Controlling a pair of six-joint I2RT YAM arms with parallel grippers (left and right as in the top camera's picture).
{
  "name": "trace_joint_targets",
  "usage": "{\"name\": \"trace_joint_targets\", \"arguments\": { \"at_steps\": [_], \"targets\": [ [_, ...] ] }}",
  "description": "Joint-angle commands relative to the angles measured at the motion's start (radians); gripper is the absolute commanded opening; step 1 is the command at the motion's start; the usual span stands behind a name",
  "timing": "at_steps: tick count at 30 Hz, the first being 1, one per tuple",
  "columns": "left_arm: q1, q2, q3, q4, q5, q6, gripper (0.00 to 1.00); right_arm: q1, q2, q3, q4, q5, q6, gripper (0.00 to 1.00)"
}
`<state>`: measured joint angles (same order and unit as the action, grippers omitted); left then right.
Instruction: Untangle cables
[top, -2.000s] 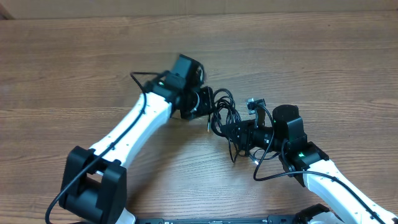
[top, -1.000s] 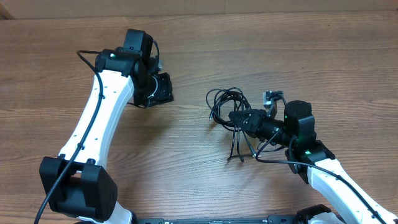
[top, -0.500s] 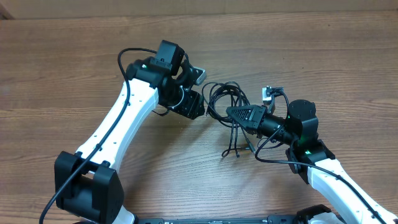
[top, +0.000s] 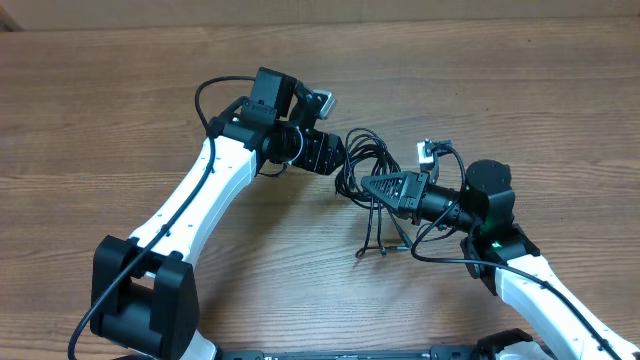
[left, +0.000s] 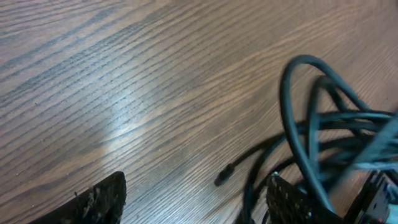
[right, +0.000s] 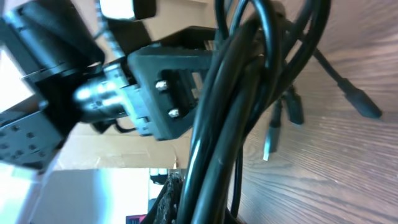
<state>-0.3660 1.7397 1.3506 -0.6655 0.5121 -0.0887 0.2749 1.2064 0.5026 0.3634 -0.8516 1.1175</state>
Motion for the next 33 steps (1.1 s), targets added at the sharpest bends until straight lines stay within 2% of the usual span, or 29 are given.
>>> {"name": "trace_joint_targets", "arguments": {
  "at_steps": [1,4,7,8,12,15,19,25,33],
  "targets": [
    [0.022,-0.001,-0.006,-0.016,0.010,-0.074,0.73,0.002,-0.010,0.010,0.078,-0.021,0.027,0.04],
    [0.089,-0.003,-0.001,-0.062,0.040,-0.146,0.77,0.002,-0.010,0.010,0.087,0.040,0.109,0.04],
    [0.188,-0.003,0.001,-0.079,0.204,-0.191,0.84,0.002,-0.010,0.010,0.087,0.093,0.201,0.04],
    [0.237,-0.003,0.001,-0.084,0.330,-0.188,0.89,0.002,-0.010,0.010,0.087,0.113,0.241,0.04],
    [0.313,-0.003,0.001,-0.118,0.513,-0.090,0.99,0.002,-0.010,0.010,0.089,0.156,0.298,0.04],
    [0.312,-0.003,0.000,-0.171,0.509,-0.001,1.00,0.002,-0.010,0.010,0.090,0.150,0.326,0.04],
    [0.277,-0.002,-0.001,-0.221,0.510,0.057,1.00,0.002,-0.010,0.010,0.140,0.125,0.346,0.04],
    [0.221,0.000,-0.002,-0.218,0.509,0.103,1.00,0.002,-0.010,0.010,0.249,0.121,0.353,0.04],
    [0.169,0.001,-0.002,-0.140,0.508,0.105,1.00,0.006,-0.010,0.010,0.269,0.034,0.356,0.04]
  ]
}}
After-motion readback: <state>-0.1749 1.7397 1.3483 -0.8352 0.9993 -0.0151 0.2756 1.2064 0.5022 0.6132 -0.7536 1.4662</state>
